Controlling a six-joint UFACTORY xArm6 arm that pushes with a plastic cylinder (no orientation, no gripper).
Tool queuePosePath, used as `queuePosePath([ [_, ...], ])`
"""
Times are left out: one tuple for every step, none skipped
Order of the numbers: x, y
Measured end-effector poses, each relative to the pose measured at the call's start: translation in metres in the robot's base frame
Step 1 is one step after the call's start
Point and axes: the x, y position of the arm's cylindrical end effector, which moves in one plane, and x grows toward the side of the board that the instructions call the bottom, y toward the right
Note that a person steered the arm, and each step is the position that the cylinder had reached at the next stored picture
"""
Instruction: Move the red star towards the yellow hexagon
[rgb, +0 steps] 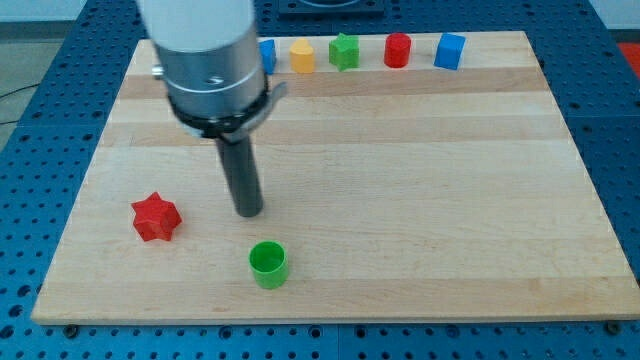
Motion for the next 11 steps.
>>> queuePosePath([
  [0.000, -0.007],
  [0.019, -0.008],
  [0.031, -0.065],
  [0.004, -0.099],
  [-0.018, -0.108],
  [0.019, -0.112],
  [0.021, -0.161],
  [-0.025, -0.165],
  [-0.039, -0.129],
  [-0.031, -0.117],
  [-0.075, -0.117],
])
